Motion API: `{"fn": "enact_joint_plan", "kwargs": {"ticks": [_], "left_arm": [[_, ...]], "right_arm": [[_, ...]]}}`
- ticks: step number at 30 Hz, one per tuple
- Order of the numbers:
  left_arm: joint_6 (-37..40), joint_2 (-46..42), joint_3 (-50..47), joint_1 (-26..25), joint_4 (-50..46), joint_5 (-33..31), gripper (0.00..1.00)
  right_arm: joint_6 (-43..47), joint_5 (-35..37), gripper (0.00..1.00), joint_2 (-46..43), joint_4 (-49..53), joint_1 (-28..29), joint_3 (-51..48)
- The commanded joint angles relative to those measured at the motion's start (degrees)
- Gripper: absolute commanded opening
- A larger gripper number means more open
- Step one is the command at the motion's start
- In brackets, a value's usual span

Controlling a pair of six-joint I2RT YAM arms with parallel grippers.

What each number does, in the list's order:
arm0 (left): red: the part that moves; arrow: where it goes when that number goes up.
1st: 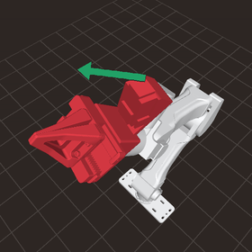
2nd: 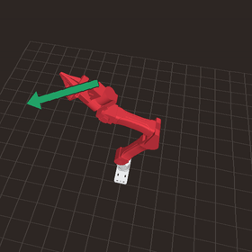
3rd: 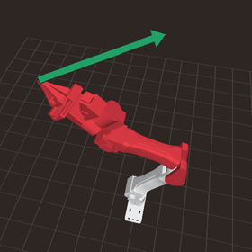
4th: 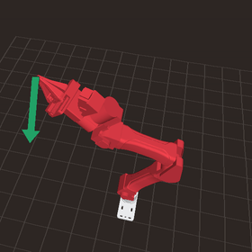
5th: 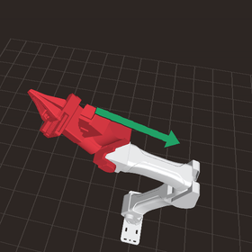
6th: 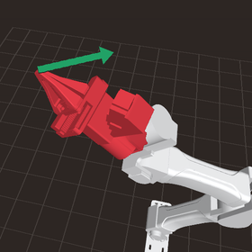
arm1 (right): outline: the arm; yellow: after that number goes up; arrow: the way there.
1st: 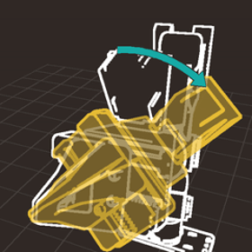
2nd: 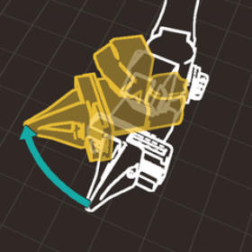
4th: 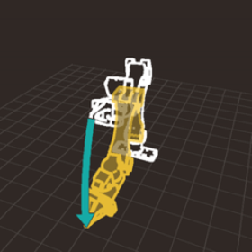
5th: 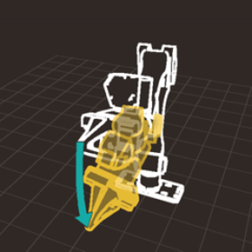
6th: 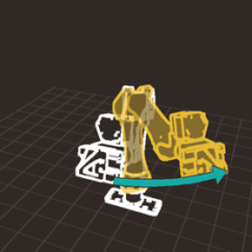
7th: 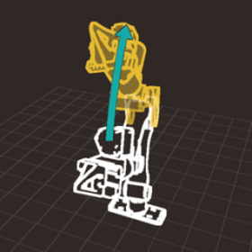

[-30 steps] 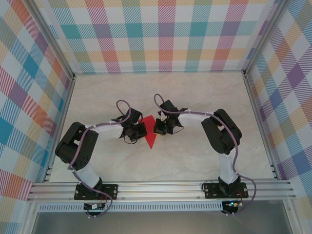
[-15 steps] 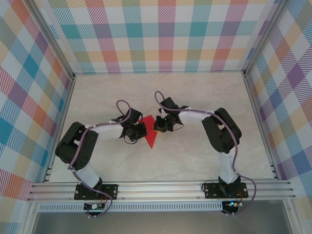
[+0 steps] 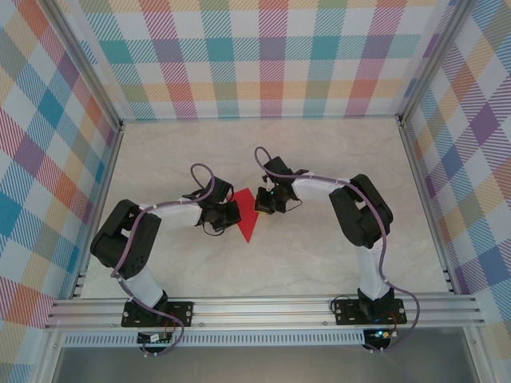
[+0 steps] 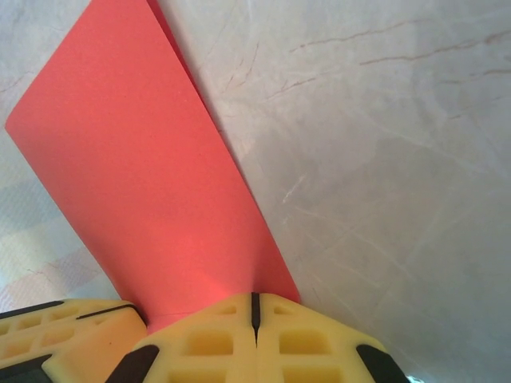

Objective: Fold a paper plane with a square sheet of paper (pick it up from the middle)
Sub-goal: Third fold the triangle at the center of the table.

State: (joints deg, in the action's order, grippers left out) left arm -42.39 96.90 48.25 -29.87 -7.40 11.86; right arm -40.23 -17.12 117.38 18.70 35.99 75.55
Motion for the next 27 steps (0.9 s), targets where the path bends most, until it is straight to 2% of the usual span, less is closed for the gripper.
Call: {"fn": "enact_joint_plan", "kwargs": {"ticks": [1,5,9,25,27], "left_arm": [[1.08,-0.76,-1.4,0.08,-4.73,-2.55,0.0],[1.26,-0.9,-1.08,0.07,-4.73,-2.37,0.0],[1.42,-0.67,-0.7,0.07,-4.31,-2.06,0.0],[2.25,-2.01,1.15,-0.01,-3.99,-0.58,0.0],[2.7,-3.73,1.18,-0.66,-3.85,-0.34,0.06]], "right_arm": [[0.09,0.57,0.03,-1.99,1.85,-0.67,0.34],[1.91,-4.21,0.03,-6.56,-1.84,-0.57,-1.26],[3.0,-9.52,0.04,-6.78,-2.94,0.02,-2.45],[0.19,-8.26,0.04,-0.36,-4.46,1.05,-4.24],[-0.72,-7.63,0.04,-0.08,-4.44,1.1,-4.77]]}}
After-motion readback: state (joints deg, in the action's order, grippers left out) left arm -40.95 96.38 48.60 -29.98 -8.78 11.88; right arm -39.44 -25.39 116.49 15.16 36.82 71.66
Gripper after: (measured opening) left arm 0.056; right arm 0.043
